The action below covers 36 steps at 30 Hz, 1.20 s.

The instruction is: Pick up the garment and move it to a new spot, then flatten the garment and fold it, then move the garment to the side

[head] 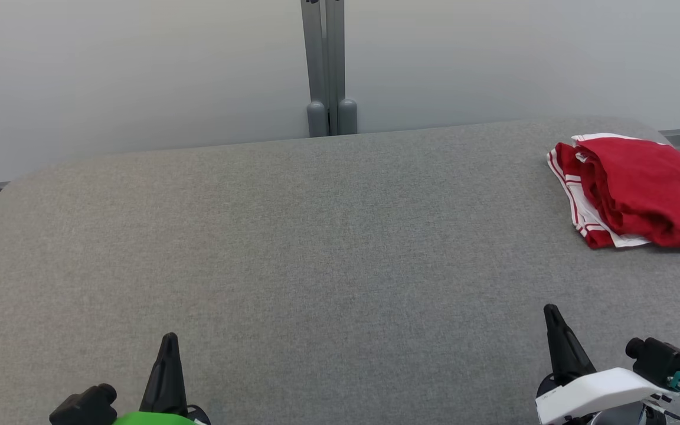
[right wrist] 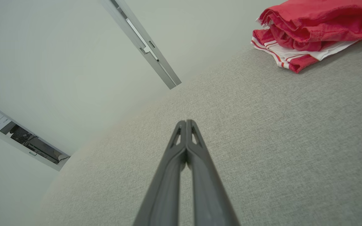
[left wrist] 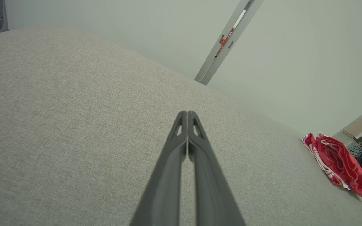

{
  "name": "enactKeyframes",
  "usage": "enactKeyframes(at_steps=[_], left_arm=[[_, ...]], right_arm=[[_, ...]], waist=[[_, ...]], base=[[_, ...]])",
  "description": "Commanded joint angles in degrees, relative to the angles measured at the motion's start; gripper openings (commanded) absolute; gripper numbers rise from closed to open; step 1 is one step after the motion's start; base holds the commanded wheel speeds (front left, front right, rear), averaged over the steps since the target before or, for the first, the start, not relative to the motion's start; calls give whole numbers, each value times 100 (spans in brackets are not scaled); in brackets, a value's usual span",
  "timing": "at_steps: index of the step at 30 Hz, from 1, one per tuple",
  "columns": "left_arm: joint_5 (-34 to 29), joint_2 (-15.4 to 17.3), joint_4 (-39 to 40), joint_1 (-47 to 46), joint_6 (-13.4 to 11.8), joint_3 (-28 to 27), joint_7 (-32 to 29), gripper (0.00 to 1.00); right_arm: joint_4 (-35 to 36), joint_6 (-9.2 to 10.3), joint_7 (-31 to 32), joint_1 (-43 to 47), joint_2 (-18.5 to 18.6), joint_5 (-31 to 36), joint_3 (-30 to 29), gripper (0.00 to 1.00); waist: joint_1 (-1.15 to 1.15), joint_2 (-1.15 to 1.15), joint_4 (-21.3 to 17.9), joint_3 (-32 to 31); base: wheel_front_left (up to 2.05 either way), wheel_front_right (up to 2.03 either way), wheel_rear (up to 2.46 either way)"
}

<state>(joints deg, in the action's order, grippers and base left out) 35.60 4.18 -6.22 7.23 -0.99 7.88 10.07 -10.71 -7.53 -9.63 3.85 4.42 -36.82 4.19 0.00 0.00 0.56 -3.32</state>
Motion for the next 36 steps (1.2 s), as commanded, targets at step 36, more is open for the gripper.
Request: enactKeyframes(at_steps=[36], left_arm=[[2885,109,-320,-733,426,-513,-634,0]], right_arm=[[-106,3,665,-586,50,-2786,-392,0]], waist=[[0,0,-20,127]], base=[[0,0,0]])
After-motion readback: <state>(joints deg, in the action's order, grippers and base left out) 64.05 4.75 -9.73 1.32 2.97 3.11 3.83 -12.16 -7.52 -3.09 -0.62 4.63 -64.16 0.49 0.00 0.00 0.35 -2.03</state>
